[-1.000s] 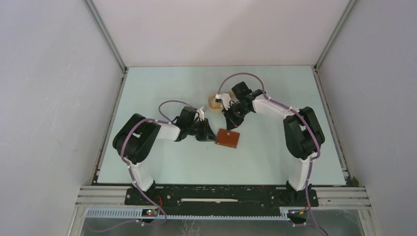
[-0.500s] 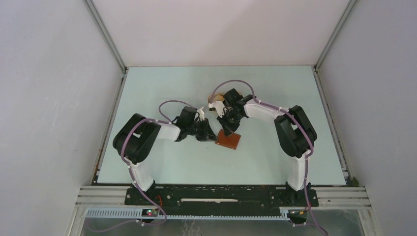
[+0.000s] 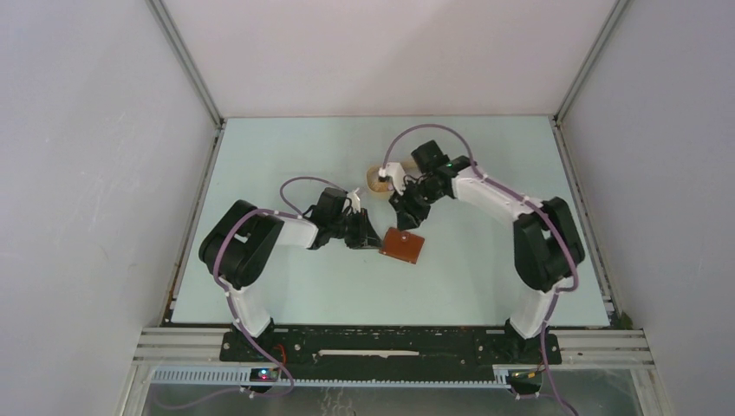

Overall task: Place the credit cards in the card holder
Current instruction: Close the card holder at the center of the board.

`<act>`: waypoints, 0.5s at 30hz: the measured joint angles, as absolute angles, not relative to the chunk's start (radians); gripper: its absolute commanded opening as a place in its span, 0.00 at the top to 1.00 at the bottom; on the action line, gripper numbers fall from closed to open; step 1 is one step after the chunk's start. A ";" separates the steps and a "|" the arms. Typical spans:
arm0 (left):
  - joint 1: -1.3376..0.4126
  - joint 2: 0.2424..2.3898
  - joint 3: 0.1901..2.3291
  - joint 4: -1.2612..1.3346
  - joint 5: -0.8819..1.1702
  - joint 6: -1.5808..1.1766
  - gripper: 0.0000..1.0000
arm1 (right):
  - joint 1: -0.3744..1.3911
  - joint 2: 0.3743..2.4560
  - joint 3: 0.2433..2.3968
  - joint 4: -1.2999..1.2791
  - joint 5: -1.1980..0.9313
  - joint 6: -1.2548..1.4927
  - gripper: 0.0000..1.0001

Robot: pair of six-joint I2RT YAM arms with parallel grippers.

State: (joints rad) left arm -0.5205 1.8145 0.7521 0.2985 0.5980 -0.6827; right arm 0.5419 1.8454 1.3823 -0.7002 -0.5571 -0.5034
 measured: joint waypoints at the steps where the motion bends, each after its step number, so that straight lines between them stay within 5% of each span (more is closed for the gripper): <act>1: -0.521 1.815 0.752 0.299 0.598 -0.683 0.85 | 0.529 1.814 1.382 -0.703 -0.577 -0.541 0.46; 5: -0.521 1.815 0.752 0.299 0.598 -0.682 0.85 | 0.490 1.711 1.379 -0.734 -0.662 -0.800 0.32; 10: -0.521 1.815 0.752 0.299 0.598 -0.683 0.85 | 0.504 1.729 1.357 -0.822 -0.664 -1.185 0.36; 15: -0.521 1.815 0.752 0.299 0.598 -0.682 0.85 | 0.540 1.792 1.293 -0.791 -0.609 -1.280 0.40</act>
